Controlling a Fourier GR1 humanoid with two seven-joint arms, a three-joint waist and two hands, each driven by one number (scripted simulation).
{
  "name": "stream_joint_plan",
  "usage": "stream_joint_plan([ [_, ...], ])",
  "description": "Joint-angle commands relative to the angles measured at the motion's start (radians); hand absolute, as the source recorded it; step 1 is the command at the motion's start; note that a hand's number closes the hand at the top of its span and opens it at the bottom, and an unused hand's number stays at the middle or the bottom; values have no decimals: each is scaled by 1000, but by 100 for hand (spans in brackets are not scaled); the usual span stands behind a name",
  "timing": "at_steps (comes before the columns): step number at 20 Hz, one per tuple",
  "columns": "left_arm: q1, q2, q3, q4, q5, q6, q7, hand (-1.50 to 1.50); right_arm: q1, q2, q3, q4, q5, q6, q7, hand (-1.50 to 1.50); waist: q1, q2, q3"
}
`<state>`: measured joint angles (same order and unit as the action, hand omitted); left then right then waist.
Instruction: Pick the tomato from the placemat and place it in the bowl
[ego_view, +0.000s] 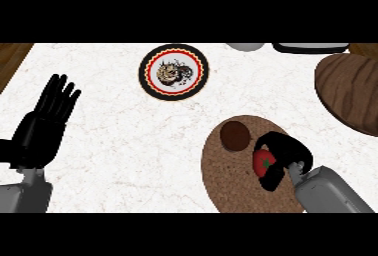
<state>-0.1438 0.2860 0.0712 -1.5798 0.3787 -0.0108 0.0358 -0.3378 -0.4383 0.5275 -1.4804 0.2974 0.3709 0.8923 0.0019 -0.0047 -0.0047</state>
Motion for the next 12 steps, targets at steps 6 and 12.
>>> stream_joint_plan([
  [6, -7, 5, 37, 11, 4, -11, 12, 0, 90, -239, 4, -121, 87, 96, -445, 150, -23, 4, 6],
  [12, 39, -8, 33, -27, -1, -1, 4, 0, 180, -507, -42, -181, 186, -40, -958, 150, -39, -2, 10],
])
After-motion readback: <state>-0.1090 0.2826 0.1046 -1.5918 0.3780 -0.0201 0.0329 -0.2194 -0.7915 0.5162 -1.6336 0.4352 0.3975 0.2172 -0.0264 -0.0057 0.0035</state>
